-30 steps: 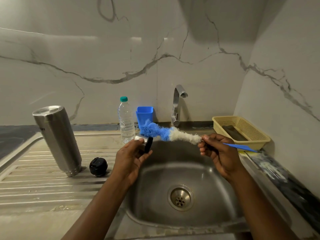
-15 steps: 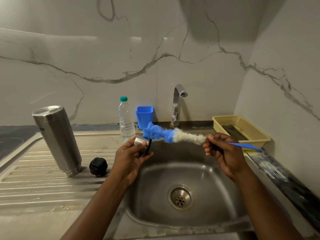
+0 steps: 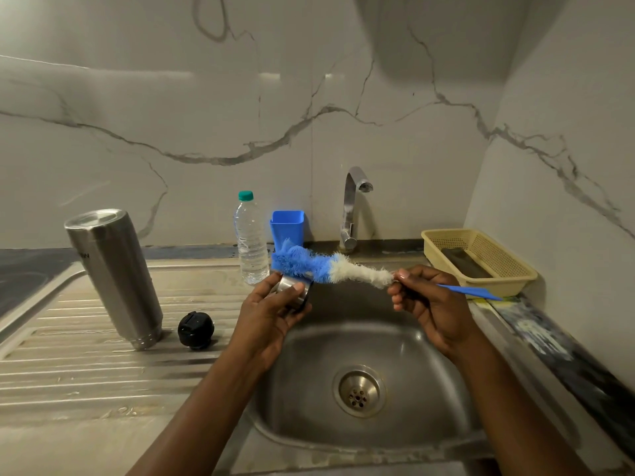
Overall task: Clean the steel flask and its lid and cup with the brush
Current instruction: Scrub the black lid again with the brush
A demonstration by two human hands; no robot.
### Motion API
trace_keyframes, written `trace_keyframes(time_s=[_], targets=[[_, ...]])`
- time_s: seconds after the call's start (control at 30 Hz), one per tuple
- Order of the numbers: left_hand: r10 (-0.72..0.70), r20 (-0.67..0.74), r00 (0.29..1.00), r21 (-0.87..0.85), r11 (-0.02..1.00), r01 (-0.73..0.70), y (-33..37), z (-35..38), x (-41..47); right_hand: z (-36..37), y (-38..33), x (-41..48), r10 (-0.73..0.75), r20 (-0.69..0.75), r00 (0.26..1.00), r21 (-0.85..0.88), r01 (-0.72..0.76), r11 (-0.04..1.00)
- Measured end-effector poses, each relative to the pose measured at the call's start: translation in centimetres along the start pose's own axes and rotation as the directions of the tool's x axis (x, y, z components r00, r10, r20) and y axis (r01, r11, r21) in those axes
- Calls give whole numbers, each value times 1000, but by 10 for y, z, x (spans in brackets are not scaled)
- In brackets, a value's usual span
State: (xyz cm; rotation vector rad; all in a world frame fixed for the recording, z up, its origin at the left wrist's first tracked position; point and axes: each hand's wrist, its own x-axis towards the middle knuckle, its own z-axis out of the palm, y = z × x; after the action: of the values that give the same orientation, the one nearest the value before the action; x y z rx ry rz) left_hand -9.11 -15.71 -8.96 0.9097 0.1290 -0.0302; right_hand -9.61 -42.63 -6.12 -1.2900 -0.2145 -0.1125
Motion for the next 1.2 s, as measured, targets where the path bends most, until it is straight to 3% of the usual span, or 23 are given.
trace_keyframes(time_s=[0.17,0.33,0.5,0.7,0.87,1.03,1.2], targets=[[-4,-9,1000,12,1000,4,3,-4,3,-11,-10,-1,-17,-57,998,29,19,999],[-27,20,999,77,997,25,-2,0,0,-2,-1,0,-5,-4,1000,-2,5,1000],[15,7,1000,18,1000,-15,7,-5,-2,-13,-9,1,-23,-58,998,26,25,999],[58,-20,998,63,996,-56,5,0,-5,-2,-3,0,-1,-6,1000,-24,1,1000],[57,-12,998,1,998,-57,9,-2,-6,-12,-9,-1,-9,-70,997,14,10,1000],[24,-33,999,-10,1000,-25,3,3,-6,1,-2,-1,2,-4,1000,2,-2,1000],[65,-67,996,-32,997,-68,12,0,-5,-11,-11,-2,-10,-58,998,20,11,1000]])
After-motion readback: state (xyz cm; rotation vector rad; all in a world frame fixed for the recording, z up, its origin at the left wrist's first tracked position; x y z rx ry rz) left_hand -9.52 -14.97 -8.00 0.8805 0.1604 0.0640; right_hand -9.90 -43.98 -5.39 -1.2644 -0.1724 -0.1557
